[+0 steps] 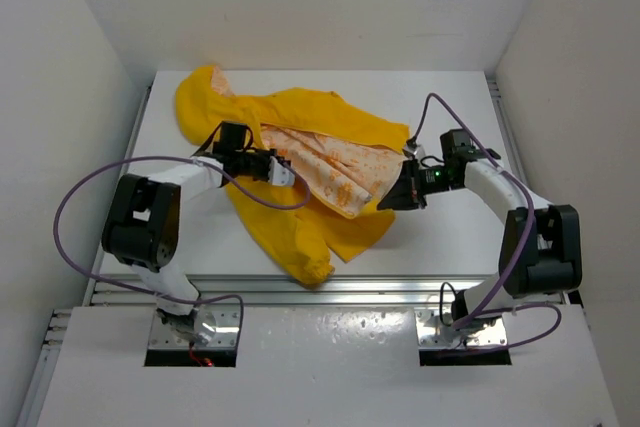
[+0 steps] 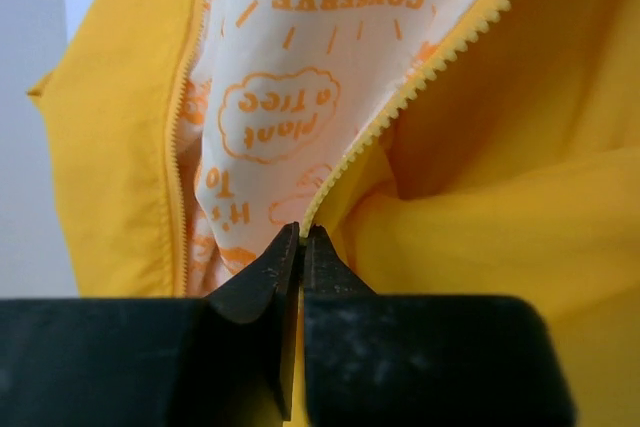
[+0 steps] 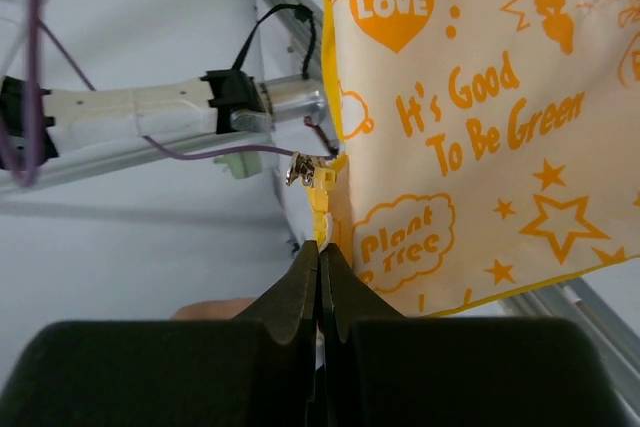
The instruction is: Zip up the jacket
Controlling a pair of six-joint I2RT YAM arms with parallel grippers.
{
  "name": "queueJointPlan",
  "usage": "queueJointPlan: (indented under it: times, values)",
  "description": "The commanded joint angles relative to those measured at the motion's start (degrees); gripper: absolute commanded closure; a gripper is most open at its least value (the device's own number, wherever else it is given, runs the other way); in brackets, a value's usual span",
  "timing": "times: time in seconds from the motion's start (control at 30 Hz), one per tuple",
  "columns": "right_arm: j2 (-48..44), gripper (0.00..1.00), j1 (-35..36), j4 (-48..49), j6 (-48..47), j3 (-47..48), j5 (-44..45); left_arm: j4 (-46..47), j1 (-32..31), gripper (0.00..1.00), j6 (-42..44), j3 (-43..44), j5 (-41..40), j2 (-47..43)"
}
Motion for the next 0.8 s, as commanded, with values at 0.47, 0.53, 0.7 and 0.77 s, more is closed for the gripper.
queueJointPlan:
  times: [0.47, 0.53, 0.7, 0.77]
  values:
    - [-1.72, 1.00, 14.91, -15.85, -32.34, 0.16, 7.97, -56.78, 11.61, 1.00, 1.27, 29.43, 17.57, -6.65]
    - [-1.64, 1.00, 19.03, -13.57, -29.34, 1.91, 5.69, -54.65, 11.00, 1.00, -6.90, 35.20, 19.32, -1.12]
    - [-2.43, 1.00, 23.72, -5.30, -20.99, 0.87, 5.15, -46.64, 9.94, 1.00, -29.95, 49.46, 21.09, 14.70]
    - [-1.03, 1.00, 20.75, -4.85, -16.86, -0.10, 4.99, -46.64, 8.89, 1.00, -33.39, 54.90, 21.09, 21.01]
